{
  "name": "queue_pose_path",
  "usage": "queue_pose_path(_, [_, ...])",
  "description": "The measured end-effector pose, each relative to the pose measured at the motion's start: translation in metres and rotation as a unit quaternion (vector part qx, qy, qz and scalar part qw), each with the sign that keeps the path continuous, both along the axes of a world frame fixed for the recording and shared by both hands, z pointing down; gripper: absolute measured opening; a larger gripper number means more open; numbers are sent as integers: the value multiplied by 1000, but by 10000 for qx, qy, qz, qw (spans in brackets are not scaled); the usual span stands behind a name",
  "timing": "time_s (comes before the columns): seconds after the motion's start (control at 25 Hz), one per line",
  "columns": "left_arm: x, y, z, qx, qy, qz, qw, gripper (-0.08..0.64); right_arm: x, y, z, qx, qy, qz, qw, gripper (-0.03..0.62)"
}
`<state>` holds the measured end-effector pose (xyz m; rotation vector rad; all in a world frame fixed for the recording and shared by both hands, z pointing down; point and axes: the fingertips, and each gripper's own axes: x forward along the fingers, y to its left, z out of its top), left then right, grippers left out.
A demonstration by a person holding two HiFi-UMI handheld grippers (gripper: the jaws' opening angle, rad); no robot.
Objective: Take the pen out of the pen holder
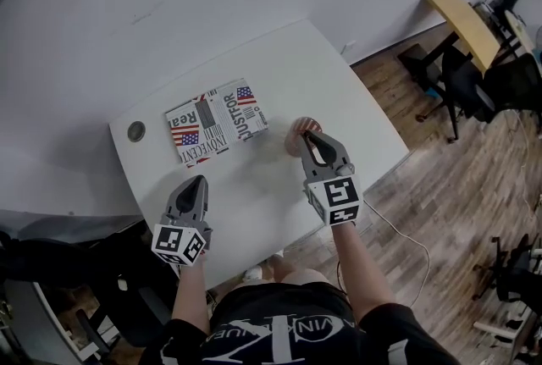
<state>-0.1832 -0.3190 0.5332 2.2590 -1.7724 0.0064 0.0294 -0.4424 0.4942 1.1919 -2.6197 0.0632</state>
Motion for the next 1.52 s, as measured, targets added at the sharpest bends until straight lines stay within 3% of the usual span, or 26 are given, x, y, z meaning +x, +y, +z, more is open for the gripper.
queue_pose_path(0.28, [3,4,-5,32,-41,64,10000,15,23,1,-26,247,-508,285,9980,51])
queue_pose_path(0.88, [16,13,-14,87,-21,325,9994,15,40,24,-80,975,-815,407,9911,51])
queue_pose_path(1.52, [22,31,-23,178,-4,523,9985,15,64,59,-88,915,-847,739,9894,50])
